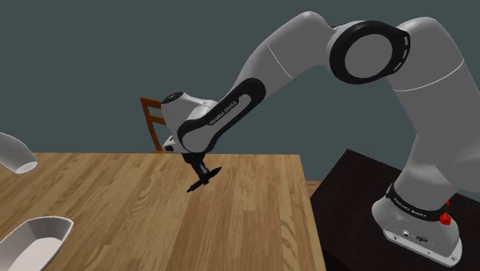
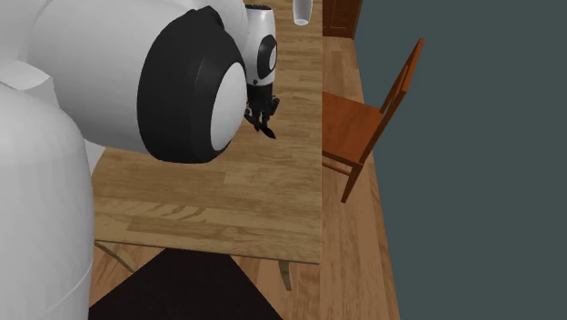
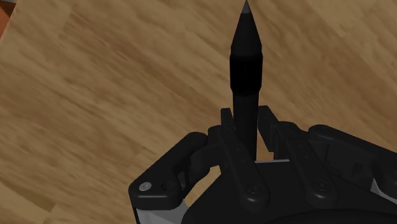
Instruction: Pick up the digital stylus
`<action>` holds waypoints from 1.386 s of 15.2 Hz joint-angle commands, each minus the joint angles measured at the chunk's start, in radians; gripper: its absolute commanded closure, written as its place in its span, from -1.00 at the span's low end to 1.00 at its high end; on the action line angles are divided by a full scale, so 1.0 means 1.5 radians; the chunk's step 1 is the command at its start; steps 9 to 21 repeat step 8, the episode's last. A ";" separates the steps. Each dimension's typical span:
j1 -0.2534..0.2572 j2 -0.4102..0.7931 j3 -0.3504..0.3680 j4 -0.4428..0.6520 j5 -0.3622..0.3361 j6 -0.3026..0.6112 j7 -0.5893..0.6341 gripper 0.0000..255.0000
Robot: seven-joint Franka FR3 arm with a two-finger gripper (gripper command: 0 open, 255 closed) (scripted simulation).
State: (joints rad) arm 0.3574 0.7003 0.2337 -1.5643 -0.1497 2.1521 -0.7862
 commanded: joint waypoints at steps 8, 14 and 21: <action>-0.003 -0.035 0.006 0.010 0.008 -0.045 -0.003 1.00; -0.003 -0.035 0.006 0.010 0.008 -0.045 -0.003 1.00; -0.003 -0.035 0.006 0.010 0.008 -0.045 -0.003 1.00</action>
